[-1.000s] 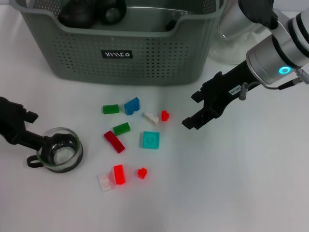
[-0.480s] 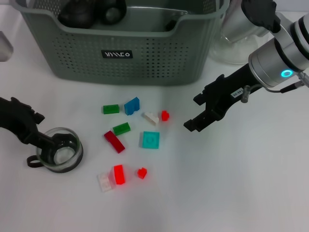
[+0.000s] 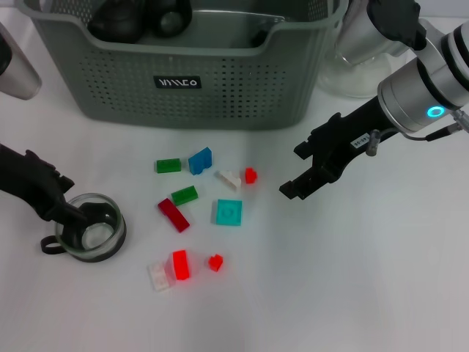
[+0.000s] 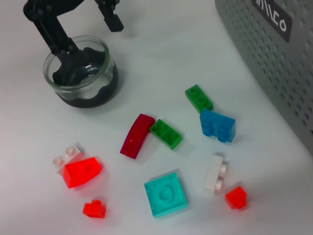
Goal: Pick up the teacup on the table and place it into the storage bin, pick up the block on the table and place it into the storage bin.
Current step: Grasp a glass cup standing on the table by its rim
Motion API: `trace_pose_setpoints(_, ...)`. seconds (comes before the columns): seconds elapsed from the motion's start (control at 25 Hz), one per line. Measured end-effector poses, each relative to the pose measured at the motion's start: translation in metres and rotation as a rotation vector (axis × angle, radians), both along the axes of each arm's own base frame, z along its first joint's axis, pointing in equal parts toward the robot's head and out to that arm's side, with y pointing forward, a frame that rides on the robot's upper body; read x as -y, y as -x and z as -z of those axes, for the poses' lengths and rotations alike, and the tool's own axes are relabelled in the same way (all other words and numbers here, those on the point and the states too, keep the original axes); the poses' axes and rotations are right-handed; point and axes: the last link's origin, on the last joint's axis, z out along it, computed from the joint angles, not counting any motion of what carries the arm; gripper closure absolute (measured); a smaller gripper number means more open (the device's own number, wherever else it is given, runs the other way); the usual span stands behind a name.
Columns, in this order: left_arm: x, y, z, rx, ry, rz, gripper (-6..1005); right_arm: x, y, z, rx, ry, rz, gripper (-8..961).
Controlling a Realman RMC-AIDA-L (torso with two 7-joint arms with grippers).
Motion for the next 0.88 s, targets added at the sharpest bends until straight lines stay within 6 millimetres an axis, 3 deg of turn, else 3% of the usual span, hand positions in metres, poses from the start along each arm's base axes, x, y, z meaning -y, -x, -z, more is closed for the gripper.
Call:
trace_pose_setpoints(0.4,0.001,0.004,0.011,-0.017,0.039,-0.022,391,-0.001,0.001,-0.001,-0.003,-0.006,-0.003,66)
trace_pose_setpoints(0.8,-0.004,0.004,0.011,-0.023,-0.013,-0.051,528,-0.002,0.003,-0.002,-0.005,-0.01,-0.005,67)
trace_pose_setpoints(0.88,-0.005,0.005,0.011,-0.026,-0.02,-0.055,603,-0.002,0.002,-0.002,-0.006,-0.011,-0.002,67)
